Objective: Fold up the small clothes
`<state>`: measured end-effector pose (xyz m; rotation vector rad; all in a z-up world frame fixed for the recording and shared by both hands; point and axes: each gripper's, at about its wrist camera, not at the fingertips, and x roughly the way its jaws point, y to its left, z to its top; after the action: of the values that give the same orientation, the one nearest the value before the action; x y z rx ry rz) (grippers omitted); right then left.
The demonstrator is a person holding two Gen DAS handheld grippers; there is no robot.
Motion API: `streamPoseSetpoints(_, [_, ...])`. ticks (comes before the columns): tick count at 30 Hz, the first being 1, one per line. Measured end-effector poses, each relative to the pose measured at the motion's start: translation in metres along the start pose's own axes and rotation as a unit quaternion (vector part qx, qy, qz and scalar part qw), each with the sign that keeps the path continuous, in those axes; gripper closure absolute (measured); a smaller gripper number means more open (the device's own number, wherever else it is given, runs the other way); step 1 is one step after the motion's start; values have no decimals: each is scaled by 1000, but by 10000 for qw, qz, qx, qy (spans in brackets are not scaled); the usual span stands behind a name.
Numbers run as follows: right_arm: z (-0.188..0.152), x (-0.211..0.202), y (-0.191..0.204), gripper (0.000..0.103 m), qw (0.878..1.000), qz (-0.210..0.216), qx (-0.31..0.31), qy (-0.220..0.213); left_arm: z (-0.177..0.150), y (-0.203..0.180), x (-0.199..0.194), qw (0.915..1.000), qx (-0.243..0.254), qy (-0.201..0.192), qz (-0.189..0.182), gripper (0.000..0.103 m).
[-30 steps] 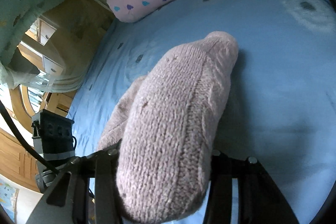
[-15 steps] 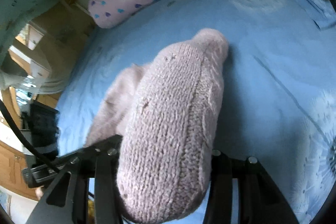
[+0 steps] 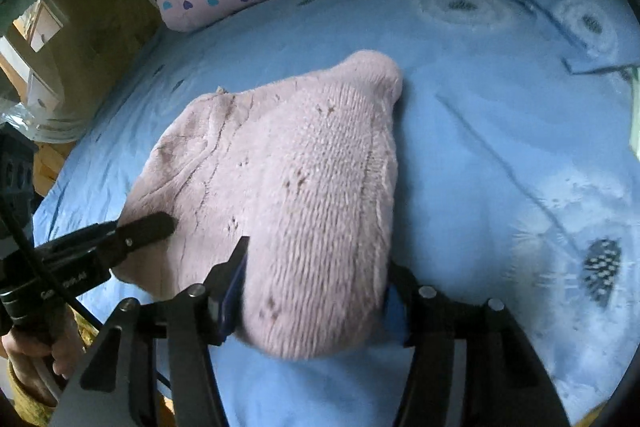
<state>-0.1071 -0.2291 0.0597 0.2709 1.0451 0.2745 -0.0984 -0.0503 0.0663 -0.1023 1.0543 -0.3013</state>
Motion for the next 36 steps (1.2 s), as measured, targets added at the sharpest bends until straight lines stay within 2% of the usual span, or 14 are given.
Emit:
streamPoseSetpoints(4, [-6,-19,3,45,9992,-302,58,-243,-2,1,4,9998,180,-8,120,80])
streamPoseSetpoints(9, [-8,-32,9,53,9973,-526,-54,-511,-4,6,12,9999,129,40,95,80])
streamPoseSetpoints(13, [5,-39,14,68,9952,-689,-186,-672,-4,8,15,9999,90,52,23,80])
streamPoseSetpoints(19, [37,-37,17,68,9937,-645,-287,-875,-3,9,17,9999,143,41,-24,80])
streamPoseSetpoints(23, [56,-4,16,68,9961,-552,-300,-620,-2,9,21,9998,187,44,-5,79])
streamPoseSetpoints(27, [56,47,7,66,9941,-948,-462,-265,0,12,26,9998,198,33,7,73])
streamPoseSetpoints(28, [55,51,4,63,9941,-937,-448,-319,0,14,27,9999,161,41,-10,70])
streamPoseSetpoints(32, [57,46,7,62,9944,-917,-426,-308,1,15,18,9999,19,-17,-102,70])
streamPoseSetpoints(36, [49,22,7,63,9955,-773,-322,-451,5,9,-9,9993,155,-351,-43,70])
